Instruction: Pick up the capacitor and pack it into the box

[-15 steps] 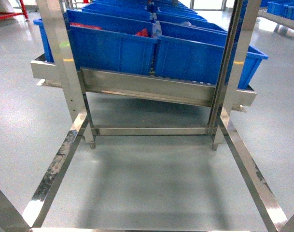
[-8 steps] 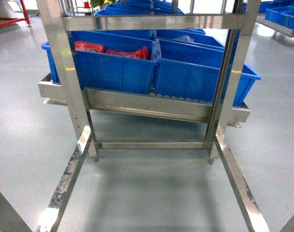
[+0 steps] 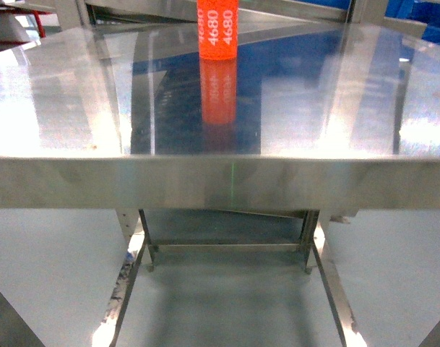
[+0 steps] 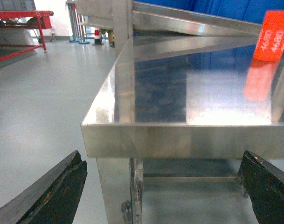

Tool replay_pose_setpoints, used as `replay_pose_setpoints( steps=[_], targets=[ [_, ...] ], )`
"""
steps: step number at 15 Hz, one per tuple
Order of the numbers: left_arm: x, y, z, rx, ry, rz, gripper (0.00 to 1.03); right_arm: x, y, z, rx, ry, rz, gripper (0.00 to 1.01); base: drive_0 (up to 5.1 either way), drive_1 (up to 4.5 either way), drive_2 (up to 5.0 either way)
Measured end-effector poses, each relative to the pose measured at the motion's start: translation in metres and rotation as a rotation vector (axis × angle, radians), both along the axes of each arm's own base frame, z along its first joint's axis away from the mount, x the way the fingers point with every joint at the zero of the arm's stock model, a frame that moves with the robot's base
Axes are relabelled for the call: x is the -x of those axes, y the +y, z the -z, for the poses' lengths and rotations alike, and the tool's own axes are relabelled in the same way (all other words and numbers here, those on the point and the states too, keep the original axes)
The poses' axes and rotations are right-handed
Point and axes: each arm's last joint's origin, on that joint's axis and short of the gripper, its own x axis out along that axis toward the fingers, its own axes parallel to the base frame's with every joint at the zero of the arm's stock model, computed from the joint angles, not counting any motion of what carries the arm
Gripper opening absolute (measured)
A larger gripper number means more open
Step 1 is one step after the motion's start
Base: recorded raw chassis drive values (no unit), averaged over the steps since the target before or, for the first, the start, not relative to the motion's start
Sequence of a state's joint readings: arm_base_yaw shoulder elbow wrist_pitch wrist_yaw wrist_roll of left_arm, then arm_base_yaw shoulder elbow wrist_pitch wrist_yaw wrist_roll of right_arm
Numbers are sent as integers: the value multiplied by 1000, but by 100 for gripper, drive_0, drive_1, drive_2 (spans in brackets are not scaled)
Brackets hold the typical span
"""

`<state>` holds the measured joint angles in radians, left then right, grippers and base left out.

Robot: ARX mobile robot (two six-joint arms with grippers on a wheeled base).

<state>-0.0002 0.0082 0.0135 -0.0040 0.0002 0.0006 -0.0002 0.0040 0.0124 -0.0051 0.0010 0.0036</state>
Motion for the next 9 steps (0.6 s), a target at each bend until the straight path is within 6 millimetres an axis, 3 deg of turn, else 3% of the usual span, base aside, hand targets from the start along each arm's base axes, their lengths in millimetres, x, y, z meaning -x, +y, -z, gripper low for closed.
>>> replay_pose_setpoints(
  steps=[9],
  targets=[
    [0, 0, 0, 0, -1, -1, 98, 0, 0, 0, 2, -2, -1, 98, 0, 0, 0]
  ],
)
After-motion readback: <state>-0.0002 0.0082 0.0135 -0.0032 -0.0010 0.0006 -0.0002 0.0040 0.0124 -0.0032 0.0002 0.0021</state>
